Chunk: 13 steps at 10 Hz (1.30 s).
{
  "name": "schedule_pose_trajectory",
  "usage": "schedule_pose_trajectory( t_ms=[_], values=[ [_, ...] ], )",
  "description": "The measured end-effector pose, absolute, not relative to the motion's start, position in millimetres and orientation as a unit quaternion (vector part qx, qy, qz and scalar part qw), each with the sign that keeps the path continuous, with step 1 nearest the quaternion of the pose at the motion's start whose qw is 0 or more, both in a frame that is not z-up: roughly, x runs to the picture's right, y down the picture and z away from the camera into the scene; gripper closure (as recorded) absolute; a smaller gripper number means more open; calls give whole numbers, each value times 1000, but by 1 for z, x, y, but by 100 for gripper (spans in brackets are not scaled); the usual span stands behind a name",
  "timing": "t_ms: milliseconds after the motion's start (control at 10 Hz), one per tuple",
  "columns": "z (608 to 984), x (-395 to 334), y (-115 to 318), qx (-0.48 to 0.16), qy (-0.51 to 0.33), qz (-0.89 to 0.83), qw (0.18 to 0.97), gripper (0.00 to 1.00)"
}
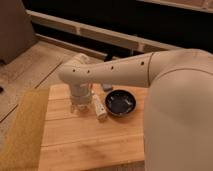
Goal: Place the white sponge in the ceramic bowl
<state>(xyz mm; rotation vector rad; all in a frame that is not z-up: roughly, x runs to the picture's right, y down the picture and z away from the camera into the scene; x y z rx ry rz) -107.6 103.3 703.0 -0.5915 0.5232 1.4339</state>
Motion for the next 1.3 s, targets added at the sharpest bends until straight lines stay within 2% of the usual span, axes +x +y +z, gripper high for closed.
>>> schedule_pose_trajectory(
  t_ms=[900,1000,1100,1300],
  values=[
    [703,-107,102,-257,235,637,688,35],
    [706,-102,94,-242,236,637,693,35],
    [716,-82,67,-202,231,644,700,35],
    [724,-62,30,-161,210,656,707,35]
  ],
)
